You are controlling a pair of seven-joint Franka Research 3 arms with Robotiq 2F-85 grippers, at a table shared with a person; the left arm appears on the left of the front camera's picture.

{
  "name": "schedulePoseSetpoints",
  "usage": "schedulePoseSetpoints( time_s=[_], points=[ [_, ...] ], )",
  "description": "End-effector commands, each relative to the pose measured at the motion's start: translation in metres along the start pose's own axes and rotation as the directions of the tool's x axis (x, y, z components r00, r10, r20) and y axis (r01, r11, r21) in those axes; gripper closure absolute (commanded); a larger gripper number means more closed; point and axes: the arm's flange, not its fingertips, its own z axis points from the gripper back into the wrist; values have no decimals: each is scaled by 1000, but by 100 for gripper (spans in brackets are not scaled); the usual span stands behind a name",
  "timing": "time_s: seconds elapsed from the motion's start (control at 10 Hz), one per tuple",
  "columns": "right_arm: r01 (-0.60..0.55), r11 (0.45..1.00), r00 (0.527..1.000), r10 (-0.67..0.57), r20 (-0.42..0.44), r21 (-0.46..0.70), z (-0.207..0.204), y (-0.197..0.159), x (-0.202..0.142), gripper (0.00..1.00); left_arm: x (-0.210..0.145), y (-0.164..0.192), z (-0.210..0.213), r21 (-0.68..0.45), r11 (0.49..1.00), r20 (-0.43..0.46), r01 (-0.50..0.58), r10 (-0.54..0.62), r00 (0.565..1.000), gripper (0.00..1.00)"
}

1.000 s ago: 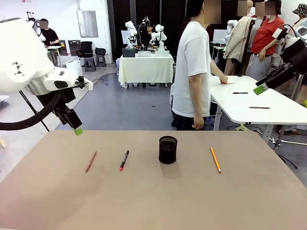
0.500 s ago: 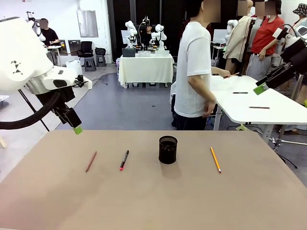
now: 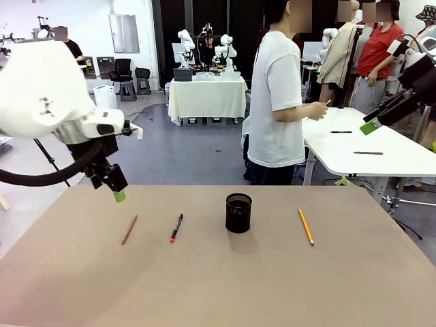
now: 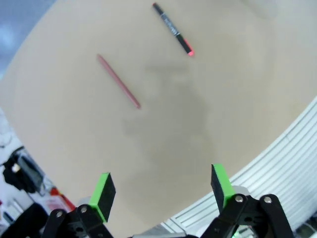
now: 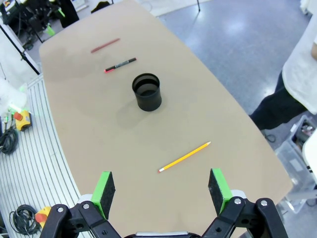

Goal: Place the pens into the pen holder.
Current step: Pick up a writing instrument from the table and place it into the Pen holder.

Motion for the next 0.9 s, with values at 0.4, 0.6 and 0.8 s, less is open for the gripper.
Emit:
schedulePoseSetpoints(
  time_s=[0.4,0.6,0.8],
  points=[
    [7,1000,1000,-7,6,5,0,1,1,0,49,9,-111,149,970,-97,-192,208,973,0],
    [7,1000,1000,-7,6,5,0,1,1,0,63,25,-143,94,950,-113,-299,308,945,0],
    [7,1000,1000,-7,6,5,0,1,1,0,78,44,-157,89,939,-118,-331,340,933,0]
  ],
)
